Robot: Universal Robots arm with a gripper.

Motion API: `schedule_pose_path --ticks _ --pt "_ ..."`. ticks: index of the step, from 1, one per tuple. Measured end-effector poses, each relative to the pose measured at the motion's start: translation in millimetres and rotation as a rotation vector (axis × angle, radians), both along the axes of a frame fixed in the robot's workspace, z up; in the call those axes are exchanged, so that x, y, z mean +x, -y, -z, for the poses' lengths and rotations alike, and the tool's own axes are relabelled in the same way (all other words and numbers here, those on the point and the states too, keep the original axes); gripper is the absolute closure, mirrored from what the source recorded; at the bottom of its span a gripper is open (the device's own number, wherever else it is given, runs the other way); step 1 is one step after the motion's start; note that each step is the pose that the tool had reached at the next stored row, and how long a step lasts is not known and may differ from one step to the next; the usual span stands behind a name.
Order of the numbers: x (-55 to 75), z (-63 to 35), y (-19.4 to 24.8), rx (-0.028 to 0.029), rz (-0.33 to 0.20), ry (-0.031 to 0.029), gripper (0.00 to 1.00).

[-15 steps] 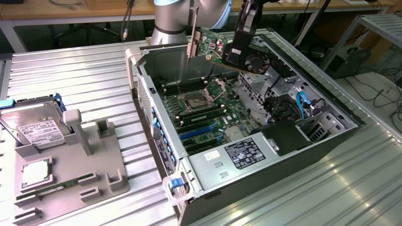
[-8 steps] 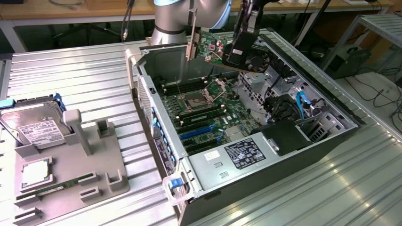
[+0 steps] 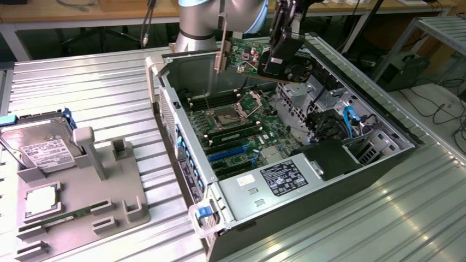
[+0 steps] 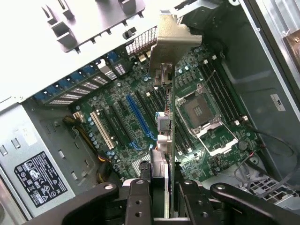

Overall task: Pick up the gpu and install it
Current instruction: 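Insert the gpu into the slot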

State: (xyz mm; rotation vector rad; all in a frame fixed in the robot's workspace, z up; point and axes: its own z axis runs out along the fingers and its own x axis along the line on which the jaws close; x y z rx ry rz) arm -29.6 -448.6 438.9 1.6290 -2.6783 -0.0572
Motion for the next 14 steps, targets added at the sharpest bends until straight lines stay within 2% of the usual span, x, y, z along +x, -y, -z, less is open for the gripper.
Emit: schedule_pose_path --ticks 14 --pt "0.0 0.0 0.0 -0.0001 -0.189 0.0000 0.73"
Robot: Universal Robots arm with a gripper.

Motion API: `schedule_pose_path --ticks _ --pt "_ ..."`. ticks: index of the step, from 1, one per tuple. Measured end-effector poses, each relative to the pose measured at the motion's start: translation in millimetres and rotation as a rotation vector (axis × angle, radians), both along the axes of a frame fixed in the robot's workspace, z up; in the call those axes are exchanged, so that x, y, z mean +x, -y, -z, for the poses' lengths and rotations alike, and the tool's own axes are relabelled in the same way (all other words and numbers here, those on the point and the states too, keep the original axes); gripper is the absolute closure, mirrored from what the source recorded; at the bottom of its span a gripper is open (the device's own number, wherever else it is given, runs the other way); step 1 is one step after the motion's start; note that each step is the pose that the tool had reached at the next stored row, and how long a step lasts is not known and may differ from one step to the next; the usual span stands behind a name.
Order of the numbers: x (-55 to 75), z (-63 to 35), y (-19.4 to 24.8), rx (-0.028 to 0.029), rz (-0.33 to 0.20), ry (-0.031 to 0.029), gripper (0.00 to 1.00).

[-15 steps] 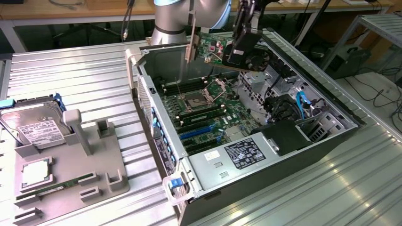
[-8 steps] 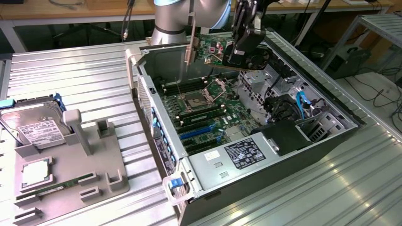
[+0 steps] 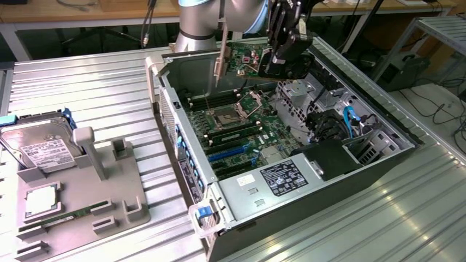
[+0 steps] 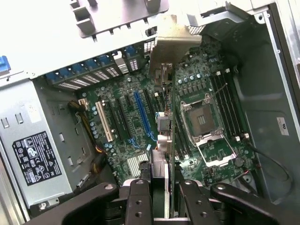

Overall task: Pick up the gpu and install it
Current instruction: 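Insert the gpu into the slot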

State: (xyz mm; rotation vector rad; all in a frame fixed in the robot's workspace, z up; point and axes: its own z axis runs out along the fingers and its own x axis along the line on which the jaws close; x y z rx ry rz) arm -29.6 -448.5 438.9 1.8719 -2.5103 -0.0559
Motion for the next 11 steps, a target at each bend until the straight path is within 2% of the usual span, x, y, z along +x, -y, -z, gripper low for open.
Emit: schedule_pose_path --ticks 7,11 --pt "0.0 0.0 0.0 0.0000 -0.090 0.0000 0.73" --pt "0.0 0.1 0.0 0.0000 -0.102 0.0000 0.73"
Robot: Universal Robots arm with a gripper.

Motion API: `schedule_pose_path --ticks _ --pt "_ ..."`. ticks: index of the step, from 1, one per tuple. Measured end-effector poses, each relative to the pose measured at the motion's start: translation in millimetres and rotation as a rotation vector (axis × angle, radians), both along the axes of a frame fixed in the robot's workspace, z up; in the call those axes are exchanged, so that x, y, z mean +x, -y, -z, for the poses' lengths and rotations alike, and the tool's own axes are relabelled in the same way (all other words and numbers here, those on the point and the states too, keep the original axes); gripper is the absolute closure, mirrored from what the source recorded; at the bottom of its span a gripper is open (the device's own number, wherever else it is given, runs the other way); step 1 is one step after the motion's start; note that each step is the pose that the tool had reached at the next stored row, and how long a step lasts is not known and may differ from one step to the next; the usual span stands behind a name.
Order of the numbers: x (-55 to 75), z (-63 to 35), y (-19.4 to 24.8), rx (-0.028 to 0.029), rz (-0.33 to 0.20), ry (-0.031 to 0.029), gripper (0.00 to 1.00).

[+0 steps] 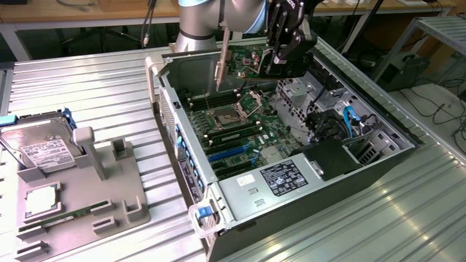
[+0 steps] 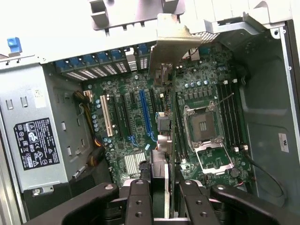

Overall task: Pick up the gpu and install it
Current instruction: 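Insert the gpu into the slot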

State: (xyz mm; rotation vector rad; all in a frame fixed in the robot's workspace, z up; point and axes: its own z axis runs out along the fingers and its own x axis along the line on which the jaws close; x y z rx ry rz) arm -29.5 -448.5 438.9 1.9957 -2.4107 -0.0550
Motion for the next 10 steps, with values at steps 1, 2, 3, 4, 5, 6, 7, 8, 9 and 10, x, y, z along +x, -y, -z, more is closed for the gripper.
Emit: schedule_pose_path --ticks 1,2,3,4,5,6,7,8,9,10 --pt "0.0 0.1 0.0 0.0001 0.000 0.0000 0.73" --pt "0.0 0.1 0.0 0.0000 -0.003 0.0000 0.73" --pt "0.0 0.2 0.0 0.0000 -0.014 0.0000 0.73" --pt "0.0 0.3 0.0 0.0001 -0.032 0.0000 0.73" --pt "0.0 0.3 0.0 0.0001 -0.050 0.0001 0.73" --pt "-0.1 0.3 0.0 0.0000 -0.068 0.0000 0.73" --pt "-0.1 0.3 0.0 0.0001 -0.087 0.0000 0.73" --pt "-0.1 0.4 0.0 0.0001 -0.116 0.0000 0.73" --pt "-0.1 0.5 0.0 0.0001 -0.122 0.0001 0.73" --pt "-0.1 0.9 0.0 0.0001 -0.123 0.0012 0.73"
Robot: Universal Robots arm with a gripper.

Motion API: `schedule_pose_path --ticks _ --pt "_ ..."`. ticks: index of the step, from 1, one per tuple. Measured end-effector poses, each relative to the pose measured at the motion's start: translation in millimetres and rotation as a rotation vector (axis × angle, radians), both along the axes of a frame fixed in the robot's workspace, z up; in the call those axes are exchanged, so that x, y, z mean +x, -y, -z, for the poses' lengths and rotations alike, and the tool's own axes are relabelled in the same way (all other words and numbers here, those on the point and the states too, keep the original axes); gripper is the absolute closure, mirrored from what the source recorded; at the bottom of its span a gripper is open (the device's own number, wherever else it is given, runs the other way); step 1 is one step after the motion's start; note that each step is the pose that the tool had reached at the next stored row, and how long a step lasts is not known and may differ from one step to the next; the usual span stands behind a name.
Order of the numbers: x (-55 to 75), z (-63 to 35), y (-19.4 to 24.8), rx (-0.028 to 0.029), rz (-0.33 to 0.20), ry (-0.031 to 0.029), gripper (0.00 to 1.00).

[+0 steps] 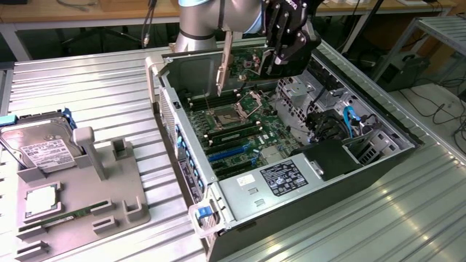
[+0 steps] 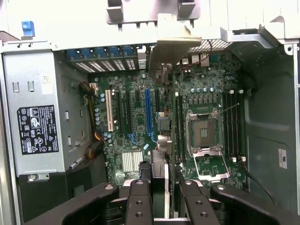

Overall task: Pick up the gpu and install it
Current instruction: 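Insert the gpu into the slot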

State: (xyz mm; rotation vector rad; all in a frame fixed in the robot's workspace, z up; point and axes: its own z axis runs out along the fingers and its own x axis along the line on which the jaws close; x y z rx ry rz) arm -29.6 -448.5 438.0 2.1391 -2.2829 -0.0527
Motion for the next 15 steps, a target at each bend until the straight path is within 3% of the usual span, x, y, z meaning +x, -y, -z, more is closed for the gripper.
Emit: schedule_pose_path --ticks 5,10,15 --pt "-0.5 2.4 0.0 -0.0002 -0.001 0.0249 0.73" --pt "-1.5 3.2 0.1 0.0003 -0.040 0.0254 0.73" --pt "-1.5 3.9 0.1 0.0004 -0.043 0.0254 0.73"
